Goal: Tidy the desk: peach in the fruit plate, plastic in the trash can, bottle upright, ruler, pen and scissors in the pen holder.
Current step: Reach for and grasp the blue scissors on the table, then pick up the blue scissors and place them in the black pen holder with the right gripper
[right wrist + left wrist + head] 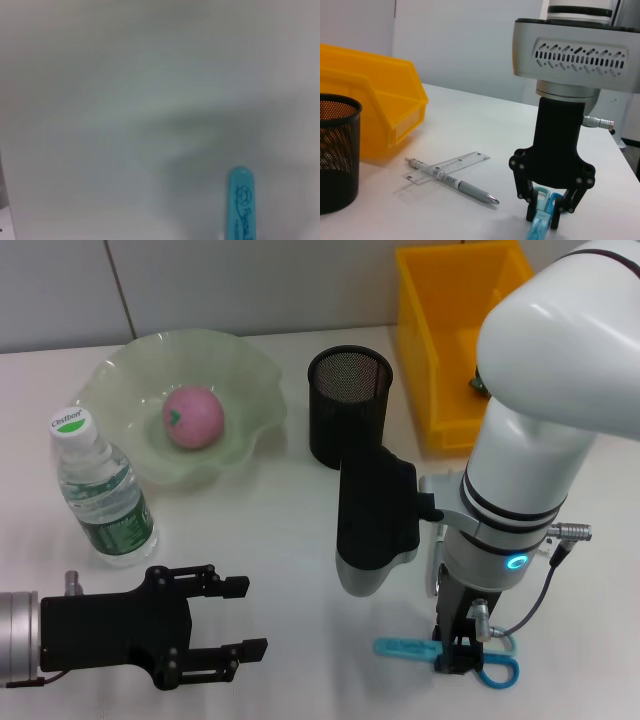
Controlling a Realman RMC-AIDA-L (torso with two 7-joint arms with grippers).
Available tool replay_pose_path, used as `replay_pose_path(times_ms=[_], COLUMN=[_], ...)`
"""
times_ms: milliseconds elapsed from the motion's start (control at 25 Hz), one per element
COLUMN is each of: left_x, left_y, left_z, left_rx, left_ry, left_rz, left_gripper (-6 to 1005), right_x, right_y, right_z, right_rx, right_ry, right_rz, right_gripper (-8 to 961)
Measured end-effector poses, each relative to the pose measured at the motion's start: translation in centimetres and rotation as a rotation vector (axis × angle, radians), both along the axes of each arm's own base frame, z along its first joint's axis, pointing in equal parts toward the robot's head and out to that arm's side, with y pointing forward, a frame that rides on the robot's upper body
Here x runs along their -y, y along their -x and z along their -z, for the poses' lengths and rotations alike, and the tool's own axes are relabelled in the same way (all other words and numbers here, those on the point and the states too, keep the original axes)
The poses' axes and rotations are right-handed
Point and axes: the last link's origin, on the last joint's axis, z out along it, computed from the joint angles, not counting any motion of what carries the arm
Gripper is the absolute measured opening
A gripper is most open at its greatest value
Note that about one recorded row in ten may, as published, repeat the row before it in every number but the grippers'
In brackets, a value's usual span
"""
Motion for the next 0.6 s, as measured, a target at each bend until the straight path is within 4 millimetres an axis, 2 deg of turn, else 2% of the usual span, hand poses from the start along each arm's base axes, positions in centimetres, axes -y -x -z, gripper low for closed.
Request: replay_pose_path(times_ms=[320, 600], left_x=[0.1, -0.3], left_y=[0.0, 0.2], left_z=[0.0, -0.5], left_rx=[0.000, 0.013], left_ry=[0.001, -0.026], left_rz=[-0.002, -0.029], left_gripper=[712, 712], right_x=[-0.1, -1.5], right_y=[0.5, 1.3], right_z=[-0.3, -1.8], right_rx=[-0.021, -0.127], right_ry=[-0.005, -0.063], right_rz=[0.002, 0.054], right_gripper=[216, 212])
